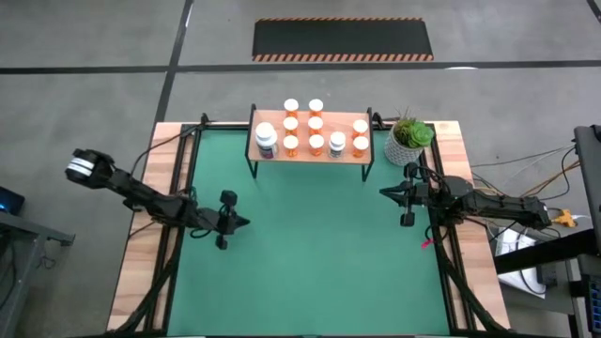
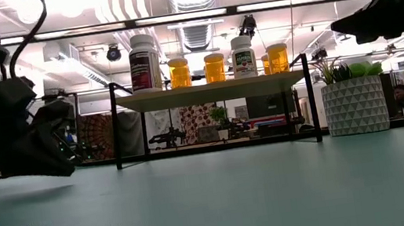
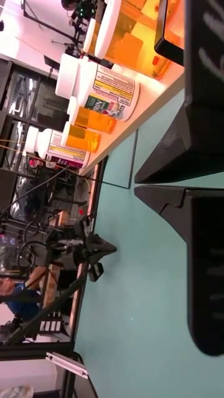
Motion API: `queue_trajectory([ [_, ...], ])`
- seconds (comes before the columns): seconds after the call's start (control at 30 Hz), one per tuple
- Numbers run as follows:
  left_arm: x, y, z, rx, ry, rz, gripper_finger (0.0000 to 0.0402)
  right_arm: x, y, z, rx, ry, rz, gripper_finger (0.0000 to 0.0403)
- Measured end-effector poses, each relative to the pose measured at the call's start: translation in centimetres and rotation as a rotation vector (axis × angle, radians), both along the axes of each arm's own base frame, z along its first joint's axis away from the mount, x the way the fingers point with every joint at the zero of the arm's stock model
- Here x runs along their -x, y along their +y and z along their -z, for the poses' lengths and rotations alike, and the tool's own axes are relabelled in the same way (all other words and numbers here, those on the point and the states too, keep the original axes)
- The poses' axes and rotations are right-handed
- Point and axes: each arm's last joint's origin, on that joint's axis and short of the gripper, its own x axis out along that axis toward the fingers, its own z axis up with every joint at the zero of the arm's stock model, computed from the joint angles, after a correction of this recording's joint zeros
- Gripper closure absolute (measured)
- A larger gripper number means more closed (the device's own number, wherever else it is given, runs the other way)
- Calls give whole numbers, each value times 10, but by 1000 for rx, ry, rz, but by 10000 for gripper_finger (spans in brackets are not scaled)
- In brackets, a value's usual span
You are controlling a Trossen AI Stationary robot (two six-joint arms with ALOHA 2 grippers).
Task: Pick and place medicine bottles onto shelf by color
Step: Return to Home Position
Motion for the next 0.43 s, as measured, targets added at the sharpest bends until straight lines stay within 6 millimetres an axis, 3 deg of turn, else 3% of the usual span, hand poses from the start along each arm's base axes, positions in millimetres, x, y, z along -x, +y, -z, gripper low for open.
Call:
queue_trajectory([
  [0.43, 0, 0, 9, -12, 69, -3, 402, 0, 0, 0, 0, 0, 0, 394],
])
